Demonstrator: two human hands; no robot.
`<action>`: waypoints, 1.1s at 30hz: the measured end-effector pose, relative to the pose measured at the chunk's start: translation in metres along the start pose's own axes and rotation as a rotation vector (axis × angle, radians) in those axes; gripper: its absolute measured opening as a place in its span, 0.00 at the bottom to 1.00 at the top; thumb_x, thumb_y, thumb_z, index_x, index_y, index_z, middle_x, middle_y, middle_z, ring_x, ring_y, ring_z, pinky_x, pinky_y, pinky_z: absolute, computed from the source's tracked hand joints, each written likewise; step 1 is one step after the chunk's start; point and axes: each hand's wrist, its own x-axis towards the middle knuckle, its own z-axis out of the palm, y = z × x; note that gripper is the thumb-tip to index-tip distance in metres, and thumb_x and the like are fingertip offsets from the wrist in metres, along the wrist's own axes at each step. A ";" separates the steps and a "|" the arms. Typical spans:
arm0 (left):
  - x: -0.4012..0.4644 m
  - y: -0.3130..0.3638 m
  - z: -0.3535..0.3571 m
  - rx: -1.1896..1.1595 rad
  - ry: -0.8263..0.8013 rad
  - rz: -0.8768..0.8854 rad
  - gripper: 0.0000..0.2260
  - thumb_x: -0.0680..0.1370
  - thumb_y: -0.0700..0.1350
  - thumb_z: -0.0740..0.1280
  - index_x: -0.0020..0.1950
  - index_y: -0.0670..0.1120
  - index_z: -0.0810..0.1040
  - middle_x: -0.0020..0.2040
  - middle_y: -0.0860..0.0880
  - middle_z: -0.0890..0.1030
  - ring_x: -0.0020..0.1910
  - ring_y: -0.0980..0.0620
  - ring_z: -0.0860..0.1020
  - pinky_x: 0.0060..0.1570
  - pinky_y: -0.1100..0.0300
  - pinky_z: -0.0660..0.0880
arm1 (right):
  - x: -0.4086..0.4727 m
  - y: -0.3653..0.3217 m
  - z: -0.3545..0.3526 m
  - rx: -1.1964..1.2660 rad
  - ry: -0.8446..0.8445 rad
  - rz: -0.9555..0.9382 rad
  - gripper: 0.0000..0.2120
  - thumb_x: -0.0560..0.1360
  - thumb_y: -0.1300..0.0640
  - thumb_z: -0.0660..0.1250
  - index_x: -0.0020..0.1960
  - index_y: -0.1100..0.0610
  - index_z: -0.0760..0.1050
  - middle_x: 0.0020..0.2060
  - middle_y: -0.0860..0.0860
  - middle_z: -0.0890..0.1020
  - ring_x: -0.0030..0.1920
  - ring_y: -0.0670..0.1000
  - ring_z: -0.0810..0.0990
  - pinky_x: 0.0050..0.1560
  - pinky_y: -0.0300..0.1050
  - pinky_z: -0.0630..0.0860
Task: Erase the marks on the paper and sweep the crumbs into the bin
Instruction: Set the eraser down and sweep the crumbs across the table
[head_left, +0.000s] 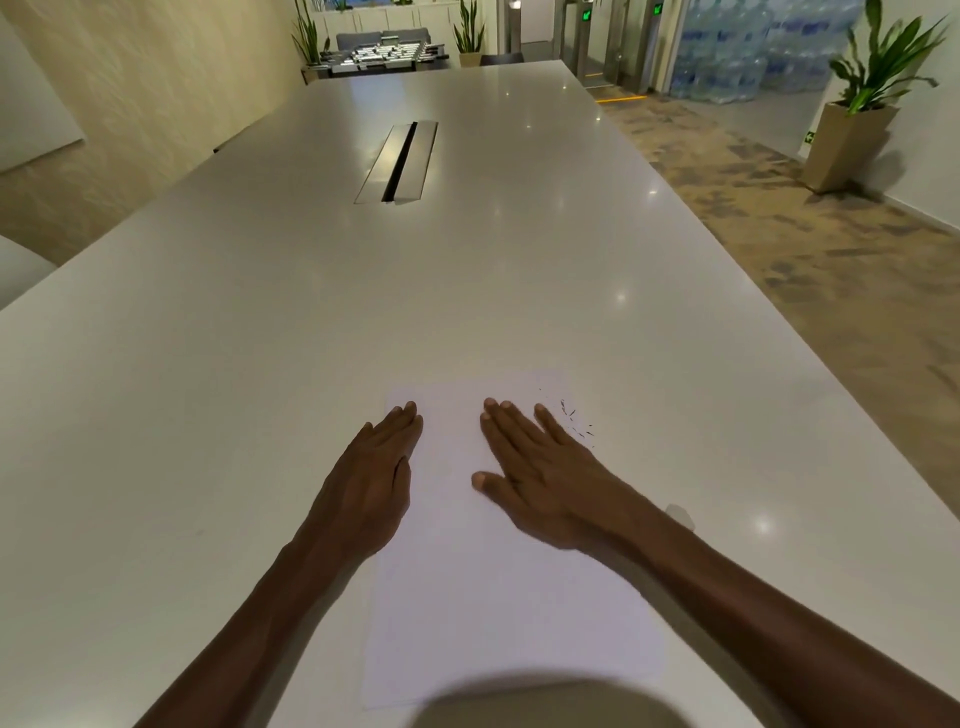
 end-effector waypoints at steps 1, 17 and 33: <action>0.000 0.000 0.000 -0.001 -0.001 0.000 0.28 0.80 0.49 0.45 0.75 0.42 0.69 0.76 0.50 0.66 0.76 0.55 0.63 0.76 0.53 0.58 | 0.006 0.005 -0.002 -0.008 0.001 0.028 0.37 0.78 0.36 0.36 0.79 0.57 0.40 0.79 0.50 0.40 0.78 0.46 0.37 0.77 0.49 0.35; 0.000 -0.001 0.000 0.000 -0.023 -0.010 0.29 0.78 0.50 0.44 0.76 0.43 0.68 0.77 0.52 0.64 0.77 0.56 0.61 0.76 0.53 0.56 | -0.015 -0.003 0.000 -0.018 0.062 0.069 0.40 0.74 0.37 0.30 0.79 0.59 0.41 0.79 0.52 0.40 0.78 0.48 0.38 0.76 0.50 0.33; 0.003 0.008 -0.008 0.027 -0.074 -0.050 0.27 0.78 0.46 0.47 0.76 0.42 0.67 0.77 0.50 0.64 0.76 0.56 0.60 0.76 0.58 0.51 | -0.042 0.095 -0.032 0.110 0.183 0.145 0.32 0.79 0.43 0.44 0.79 0.57 0.54 0.79 0.50 0.51 0.79 0.48 0.49 0.76 0.44 0.48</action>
